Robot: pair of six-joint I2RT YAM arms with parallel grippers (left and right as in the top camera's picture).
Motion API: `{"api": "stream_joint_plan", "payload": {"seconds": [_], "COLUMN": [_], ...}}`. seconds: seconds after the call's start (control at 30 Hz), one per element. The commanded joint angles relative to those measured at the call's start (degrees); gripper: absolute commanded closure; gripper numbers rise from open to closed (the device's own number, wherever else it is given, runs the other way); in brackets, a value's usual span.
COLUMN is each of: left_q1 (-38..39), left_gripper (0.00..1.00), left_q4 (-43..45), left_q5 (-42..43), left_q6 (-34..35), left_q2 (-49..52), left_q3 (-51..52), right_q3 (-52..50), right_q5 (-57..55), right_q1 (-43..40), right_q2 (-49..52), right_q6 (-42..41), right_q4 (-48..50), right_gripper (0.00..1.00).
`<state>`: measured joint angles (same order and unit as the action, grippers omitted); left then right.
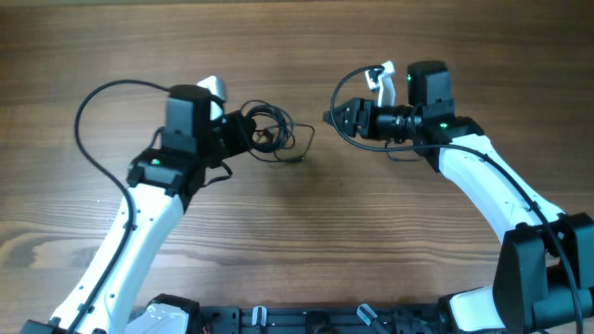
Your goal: Untangle cables
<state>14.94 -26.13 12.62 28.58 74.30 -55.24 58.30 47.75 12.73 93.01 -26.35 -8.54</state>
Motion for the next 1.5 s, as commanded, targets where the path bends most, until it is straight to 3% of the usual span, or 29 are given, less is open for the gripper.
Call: {"api": "stream_joint_plan", "payload": {"seconds": [0.0,0.1,0.23,0.37,0.47,0.6,0.87,1.07,1.2,1.27,1.37,1.47], "left_q1": [4.61,6.71,6.69,6.71,6.69,6.69,3.80,1.01,1.01,1.01,1.01,1.03], "left_gripper": [0.96,0.96,0.96,0.96,0.96,0.96,0.96,0.96,0.96,0.96,0.94,0.95], "left_q4": [0.22,-0.04,-1.38,-4.20,-4.55,-4.39,-4.39,-4.33,-4.35,-4.42,-4.98,-4.96], "left_q5": [-10.56,-15.72,-15.72,-14.45,-5.90,0.48,2.10,-3.54,-10.45,-13.68,-18.32,-18.69], "left_q6": [-5.66,-2.45,0.90,1.99,1.97,3.61,3.39,3.45,3.41,3.41,4.39,12.61], "left_q2": [-0.42,-0.04,-0.04,-0.04,-0.07,-0.07,-6.36,-6.75,-6.67,-6.47,-6.45,-6.32], "left_q3": [-0.28,-0.28,-0.28,-0.28,-0.28,-0.28,-0.28,-0.28,-0.28,-0.28,-0.28,-0.28], "right_q3": [0.31,0.31,0.31,0.31,0.31,0.31,0.31,0.31,0.31,0.31,0.31,0.31], "right_q5": [5.09,-4.46,-28.39,-45.13,-45.44,-48.50,-49.00,-46.75,-36.09,-38.51,-48.65,-38.97], "right_q1": [3.74,10.69,18.97,20.63,20.63,19.80,6.82,4.76,4.74,4.57,3.19,2.84], "right_q2": [-0.24,-0.22,-0.22,-0.22,-0.20,1.25,1.42,1.42,1.40,1.40,1.40,1.40], "right_q6": [3.26,7.61,8.04,-0.55,-4.76,-8.61,-15.76,-15.61,-6.21,-6.93,-17.27,-10.97], "right_q4": [5.14,4.11,-0.24,-6.23,-5.07,-5.11,-13.46,-20.22,-19.19,-19.65,-24.09,-21.33], "right_gripper": [0.32,0.34,0.43,0.43,0.42,0.29,0.27,0.20,0.00,0.00,0.00,0.00]}}
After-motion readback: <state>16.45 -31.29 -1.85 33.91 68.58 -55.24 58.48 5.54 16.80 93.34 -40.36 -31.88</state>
